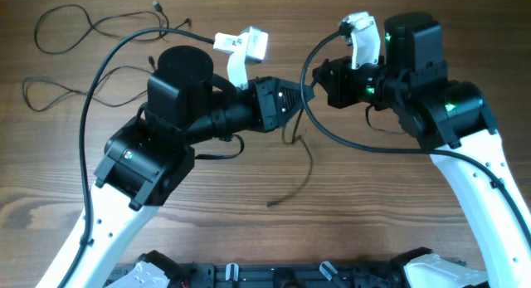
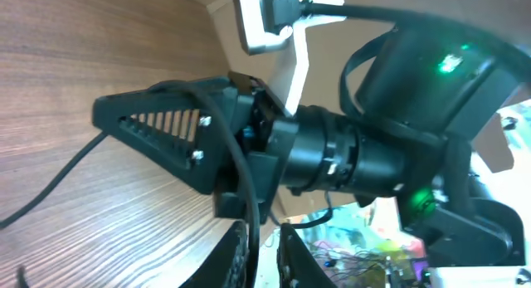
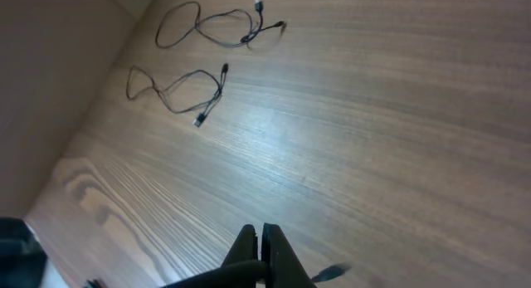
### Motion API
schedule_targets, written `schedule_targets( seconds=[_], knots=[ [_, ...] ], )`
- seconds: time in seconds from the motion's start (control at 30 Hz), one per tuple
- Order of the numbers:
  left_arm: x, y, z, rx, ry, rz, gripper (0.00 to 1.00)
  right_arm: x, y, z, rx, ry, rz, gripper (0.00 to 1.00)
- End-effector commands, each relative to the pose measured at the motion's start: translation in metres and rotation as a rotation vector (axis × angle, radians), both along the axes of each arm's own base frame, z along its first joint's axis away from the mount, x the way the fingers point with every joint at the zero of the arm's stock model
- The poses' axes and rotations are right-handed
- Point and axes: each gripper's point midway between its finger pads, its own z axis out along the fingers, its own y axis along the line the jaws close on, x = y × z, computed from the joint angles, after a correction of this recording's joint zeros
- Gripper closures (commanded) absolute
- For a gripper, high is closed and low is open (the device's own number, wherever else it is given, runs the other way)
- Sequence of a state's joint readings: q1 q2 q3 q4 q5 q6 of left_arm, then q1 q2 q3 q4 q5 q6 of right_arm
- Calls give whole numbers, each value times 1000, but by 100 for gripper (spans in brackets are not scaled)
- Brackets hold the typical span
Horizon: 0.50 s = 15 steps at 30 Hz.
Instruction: Untangle cables
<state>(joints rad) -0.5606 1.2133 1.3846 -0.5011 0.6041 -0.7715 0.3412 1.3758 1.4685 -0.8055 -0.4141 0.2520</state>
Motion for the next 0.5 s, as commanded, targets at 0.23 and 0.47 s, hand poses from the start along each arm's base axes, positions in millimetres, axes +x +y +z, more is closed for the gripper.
schedule_targets(
  seconds=[0.23,0.47],
  knots=[
    [2,6,-34,157,-43,-25,78,1,-2,8,79,63,-94,96],
    [9,11,-63,316,-141,-72,60,-1,0,9,91,71,-87,96]
  ],
)
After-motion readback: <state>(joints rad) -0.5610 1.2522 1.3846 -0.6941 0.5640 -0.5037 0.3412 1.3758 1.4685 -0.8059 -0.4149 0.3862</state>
